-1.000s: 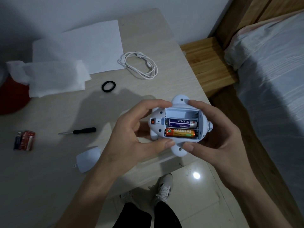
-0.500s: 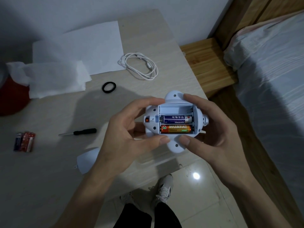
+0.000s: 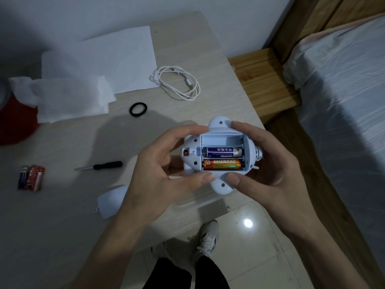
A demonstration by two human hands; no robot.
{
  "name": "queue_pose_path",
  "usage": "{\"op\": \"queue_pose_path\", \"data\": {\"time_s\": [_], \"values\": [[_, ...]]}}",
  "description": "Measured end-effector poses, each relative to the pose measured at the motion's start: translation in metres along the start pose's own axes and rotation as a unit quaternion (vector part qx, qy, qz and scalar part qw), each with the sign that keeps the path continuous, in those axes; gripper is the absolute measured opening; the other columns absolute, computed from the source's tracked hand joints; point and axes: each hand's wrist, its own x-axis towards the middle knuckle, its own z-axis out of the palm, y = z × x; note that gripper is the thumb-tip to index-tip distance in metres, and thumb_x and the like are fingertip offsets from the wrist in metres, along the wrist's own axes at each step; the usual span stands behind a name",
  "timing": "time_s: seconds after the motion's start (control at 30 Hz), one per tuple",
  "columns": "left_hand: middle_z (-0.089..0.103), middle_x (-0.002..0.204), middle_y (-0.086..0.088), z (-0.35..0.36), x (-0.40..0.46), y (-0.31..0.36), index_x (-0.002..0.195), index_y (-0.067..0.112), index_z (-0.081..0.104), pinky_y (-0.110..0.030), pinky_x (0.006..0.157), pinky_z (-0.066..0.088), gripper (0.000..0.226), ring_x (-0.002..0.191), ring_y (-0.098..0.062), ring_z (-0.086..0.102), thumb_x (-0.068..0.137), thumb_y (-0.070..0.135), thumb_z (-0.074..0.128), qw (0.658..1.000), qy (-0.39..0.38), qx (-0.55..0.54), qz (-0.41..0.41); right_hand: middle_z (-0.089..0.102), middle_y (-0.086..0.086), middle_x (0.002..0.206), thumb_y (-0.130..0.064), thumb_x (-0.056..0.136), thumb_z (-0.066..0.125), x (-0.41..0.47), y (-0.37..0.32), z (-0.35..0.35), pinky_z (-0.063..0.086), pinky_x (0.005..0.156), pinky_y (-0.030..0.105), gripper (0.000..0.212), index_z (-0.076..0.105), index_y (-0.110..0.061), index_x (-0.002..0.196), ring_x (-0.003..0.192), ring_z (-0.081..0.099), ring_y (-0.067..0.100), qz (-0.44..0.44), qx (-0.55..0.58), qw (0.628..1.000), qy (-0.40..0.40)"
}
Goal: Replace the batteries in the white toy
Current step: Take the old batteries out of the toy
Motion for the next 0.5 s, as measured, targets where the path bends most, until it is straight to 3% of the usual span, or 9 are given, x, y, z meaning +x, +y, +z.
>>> {"op": "queue_pose_path", "data": {"time_s": [0.17, 0.23, 0.4, 0.5], "values": [[0.072, 0.119, 0.004, 0.000, 0.002, 0.008, 0.127, 0.027, 0.059, -0.026, 0.079, 0.061, 0.053, 0.106, -0.016, 0.073, 0.079, 0.029, 0.082, 0.998, -0.034, 0.046, -0.039, 0.067, 0.002, 0.133, -0.018, 0.079, 0.086, -0.002, 0.000, 0.000, 0.062, 0.089, 0.038, 0.067, 0.058, -0.016, 0.140, 0.118, 0.070, 0.025, -0.002, -0.037, 0.999, 0.020], [0.072, 0.117, 0.010, 0.005, 0.004, 0.011, 0.125, 0.030, 0.058, -0.024, 0.079, 0.060, 0.051, 0.108, -0.011, 0.071, 0.081, 0.029, 0.084, 0.994, -0.031, 0.096, -0.052, 0.067, 0.001, 0.133, -0.016, 0.078, 0.087, -0.004, 0.000, -0.001, 0.062, 0.090, 0.040, 0.067, 0.059, -0.017, 0.138, 0.117, 0.071, 0.024, -0.002, -0.050, 0.998, 0.033], [0.058, 0.138, 0.008, 0.019, 0.011, 0.018, 0.111, 0.024, 0.067, -0.012, 0.090, 0.051, 0.035, 0.130, -0.011, 0.057, 0.079, 0.023, 0.082, 0.977, 0.023, 0.202, 0.057, 0.067, -0.003, 0.134, -0.029, 0.077, 0.084, -0.005, -0.002, -0.004, 0.063, 0.089, 0.039, 0.066, 0.059, -0.022, 0.138, 0.118, 0.070, 0.022, -0.013, -0.080, 0.996, 0.041], [0.055, 0.143, 0.003, 0.022, 0.014, 0.025, 0.097, 0.021, 0.074, -0.007, 0.094, 0.046, 0.018, 0.134, -0.017, 0.053, 0.079, 0.023, 0.080, 0.967, 0.001, 0.240, 0.089, 0.068, -0.004, 0.132, -0.028, 0.078, 0.086, -0.005, -0.003, -0.005, 0.063, 0.089, 0.035, 0.066, 0.059, -0.024, 0.138, 0.116, 0.071, 0.020, -0.014, -0.079, 0.996, 0.033]]}}
